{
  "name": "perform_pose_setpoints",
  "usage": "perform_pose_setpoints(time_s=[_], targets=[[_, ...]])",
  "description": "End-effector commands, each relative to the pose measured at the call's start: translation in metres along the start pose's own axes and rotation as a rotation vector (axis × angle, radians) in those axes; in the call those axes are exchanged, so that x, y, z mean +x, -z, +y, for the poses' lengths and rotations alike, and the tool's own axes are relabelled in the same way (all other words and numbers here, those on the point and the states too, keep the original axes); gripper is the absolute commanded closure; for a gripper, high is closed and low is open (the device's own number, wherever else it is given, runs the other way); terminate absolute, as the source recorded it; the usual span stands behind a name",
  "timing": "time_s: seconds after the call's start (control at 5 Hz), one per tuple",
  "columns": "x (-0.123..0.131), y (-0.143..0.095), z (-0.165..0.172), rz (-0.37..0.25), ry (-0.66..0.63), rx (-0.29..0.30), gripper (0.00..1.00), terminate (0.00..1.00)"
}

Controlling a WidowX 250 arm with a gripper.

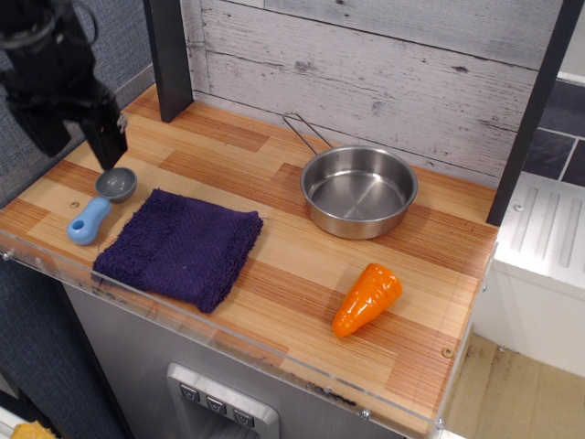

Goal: Pick the blue spoon and put it onto the blue towel

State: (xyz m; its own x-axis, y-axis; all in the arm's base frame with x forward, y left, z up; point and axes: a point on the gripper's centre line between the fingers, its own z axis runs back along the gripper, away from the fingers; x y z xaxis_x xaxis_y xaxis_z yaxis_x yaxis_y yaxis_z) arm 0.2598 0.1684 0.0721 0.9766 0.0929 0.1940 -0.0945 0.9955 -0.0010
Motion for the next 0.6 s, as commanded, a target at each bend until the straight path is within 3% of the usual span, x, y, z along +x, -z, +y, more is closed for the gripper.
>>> perform_pose_setpoints(time_s=[0.0,0.4], targets=[[0.002,0.043,-0.008,0.060,0.063,-0.026,0.00,0.00],[0.000,0.058,-0.013,0.139,0.104,-0.038,0.00,0.00]])
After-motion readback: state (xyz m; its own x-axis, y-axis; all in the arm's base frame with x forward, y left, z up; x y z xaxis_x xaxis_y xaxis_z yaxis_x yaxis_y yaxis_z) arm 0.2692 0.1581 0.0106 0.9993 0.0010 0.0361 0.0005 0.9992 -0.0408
